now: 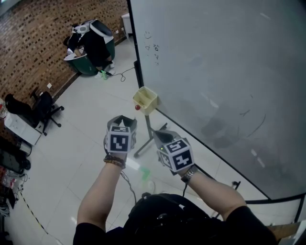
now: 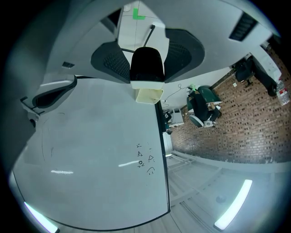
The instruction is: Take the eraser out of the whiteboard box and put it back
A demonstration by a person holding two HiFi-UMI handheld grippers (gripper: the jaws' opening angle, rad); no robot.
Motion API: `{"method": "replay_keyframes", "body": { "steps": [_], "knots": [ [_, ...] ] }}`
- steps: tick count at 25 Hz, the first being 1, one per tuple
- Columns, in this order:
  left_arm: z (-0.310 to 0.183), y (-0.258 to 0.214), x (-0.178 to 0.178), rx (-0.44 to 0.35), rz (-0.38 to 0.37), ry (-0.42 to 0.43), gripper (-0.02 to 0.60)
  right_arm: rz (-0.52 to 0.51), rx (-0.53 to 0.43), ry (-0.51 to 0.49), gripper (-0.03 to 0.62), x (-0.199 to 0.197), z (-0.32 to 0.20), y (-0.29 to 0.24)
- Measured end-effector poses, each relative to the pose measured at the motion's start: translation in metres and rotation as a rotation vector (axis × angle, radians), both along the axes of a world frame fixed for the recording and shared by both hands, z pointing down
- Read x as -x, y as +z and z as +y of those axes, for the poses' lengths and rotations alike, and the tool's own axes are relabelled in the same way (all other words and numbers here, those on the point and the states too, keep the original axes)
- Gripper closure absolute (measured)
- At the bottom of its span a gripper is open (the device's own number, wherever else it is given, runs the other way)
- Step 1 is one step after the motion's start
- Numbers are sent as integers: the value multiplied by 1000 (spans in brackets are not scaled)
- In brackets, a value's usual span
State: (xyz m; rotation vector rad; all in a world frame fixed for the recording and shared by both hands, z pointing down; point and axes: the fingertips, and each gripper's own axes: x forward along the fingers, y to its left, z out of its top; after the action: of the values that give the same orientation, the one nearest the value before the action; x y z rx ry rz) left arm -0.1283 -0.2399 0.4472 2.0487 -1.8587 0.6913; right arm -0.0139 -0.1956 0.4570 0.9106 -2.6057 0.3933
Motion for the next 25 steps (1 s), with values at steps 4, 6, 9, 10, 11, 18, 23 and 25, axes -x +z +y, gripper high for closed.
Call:
{"method": "replay_keyframes", "body": {
  "steps": [4,6,9,10,11,18,23,25],
  "knots": [
    [11,1,3,1,0,-28,351,-3,1,-22,568,1,7,0],
    [16,2,4,2,-4,-37,351,-5,2,-32,568,2,10,0],
    [20,2,5,3,-9,-44,351,-10,1,-36,568,2,12,-1],
    [20,2,5,3,-10,-45,351,-11,0,-36,568,1,12,-1],
    [21,2,5,4,-11,-45,351,-11,0,-36,568,1,12,-1],
    [22,1,6,0,-12,-27,351,-14,3,-16,568,3,13,-2],
    [23,-2,13,-8,-19,-4,351,-9,-3,2,568,11,17,-5],
    [24,-2,15,-7,-23,9,351,-8,-6,14,568,13,18,-6]
  ]
}}
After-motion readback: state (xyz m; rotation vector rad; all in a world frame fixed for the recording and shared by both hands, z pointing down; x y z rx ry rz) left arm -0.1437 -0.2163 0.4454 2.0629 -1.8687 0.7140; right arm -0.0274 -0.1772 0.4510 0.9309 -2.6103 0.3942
